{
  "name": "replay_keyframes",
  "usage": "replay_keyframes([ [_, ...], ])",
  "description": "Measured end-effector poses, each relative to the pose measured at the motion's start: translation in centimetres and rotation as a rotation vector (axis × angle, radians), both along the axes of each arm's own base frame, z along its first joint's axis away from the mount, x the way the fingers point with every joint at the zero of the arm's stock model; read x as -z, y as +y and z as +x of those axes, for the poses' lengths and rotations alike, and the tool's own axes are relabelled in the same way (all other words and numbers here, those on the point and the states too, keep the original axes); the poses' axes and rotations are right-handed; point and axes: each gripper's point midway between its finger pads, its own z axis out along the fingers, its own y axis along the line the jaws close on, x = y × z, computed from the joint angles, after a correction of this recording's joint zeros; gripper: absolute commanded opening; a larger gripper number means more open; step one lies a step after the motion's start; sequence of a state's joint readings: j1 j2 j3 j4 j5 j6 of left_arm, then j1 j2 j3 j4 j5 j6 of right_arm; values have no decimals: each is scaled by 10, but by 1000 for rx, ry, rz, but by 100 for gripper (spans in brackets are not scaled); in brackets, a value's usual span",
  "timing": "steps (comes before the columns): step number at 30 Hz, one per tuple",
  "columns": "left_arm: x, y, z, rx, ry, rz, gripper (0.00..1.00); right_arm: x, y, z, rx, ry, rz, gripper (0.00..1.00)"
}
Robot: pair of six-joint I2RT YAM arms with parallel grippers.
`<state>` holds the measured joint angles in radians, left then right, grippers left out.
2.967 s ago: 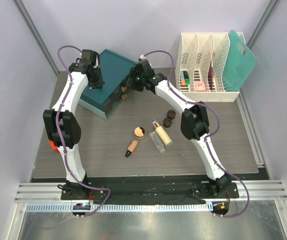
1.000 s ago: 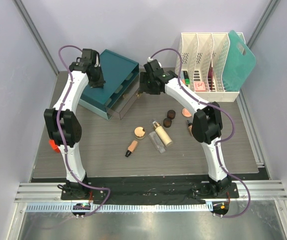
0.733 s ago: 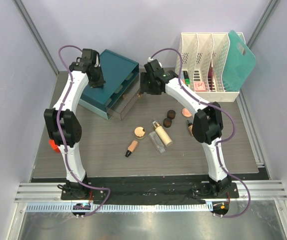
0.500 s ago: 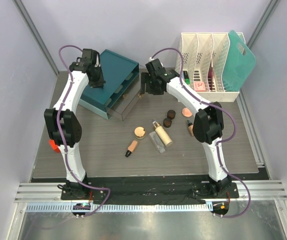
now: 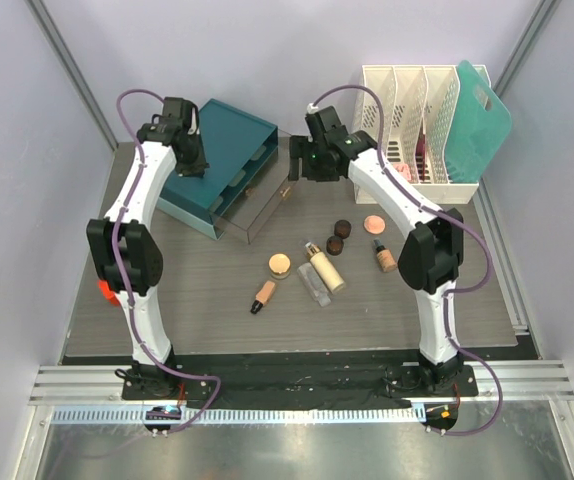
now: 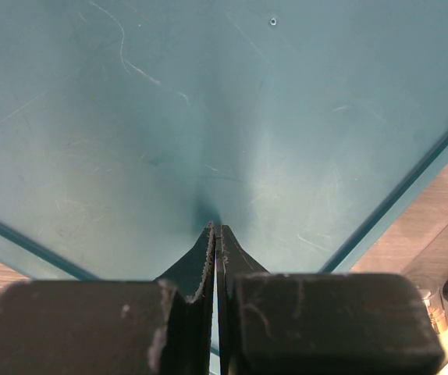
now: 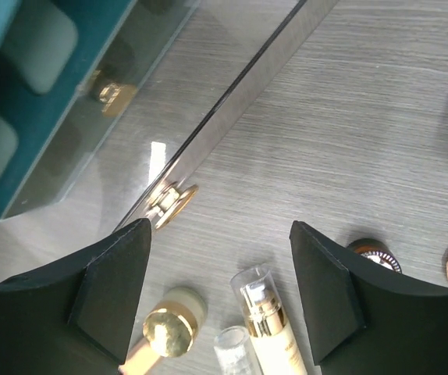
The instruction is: Organize the makeup
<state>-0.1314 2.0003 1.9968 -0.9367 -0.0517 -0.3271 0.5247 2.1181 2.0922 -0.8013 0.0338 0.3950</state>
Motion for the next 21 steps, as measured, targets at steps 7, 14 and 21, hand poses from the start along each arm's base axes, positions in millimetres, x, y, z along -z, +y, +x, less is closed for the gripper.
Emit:
replay_keyframes([
  [7,-6,1,-2,14,-11,9,0,-18,1,-15,-37,-15,54,78],
  [14,-14,0,-4,20,-26,4,0,-7,6,-25,-88,10,78,81],
  [21,-16,0,-15,31,-22,-4,0,19,-1,-55,-124,102,70,81],
])
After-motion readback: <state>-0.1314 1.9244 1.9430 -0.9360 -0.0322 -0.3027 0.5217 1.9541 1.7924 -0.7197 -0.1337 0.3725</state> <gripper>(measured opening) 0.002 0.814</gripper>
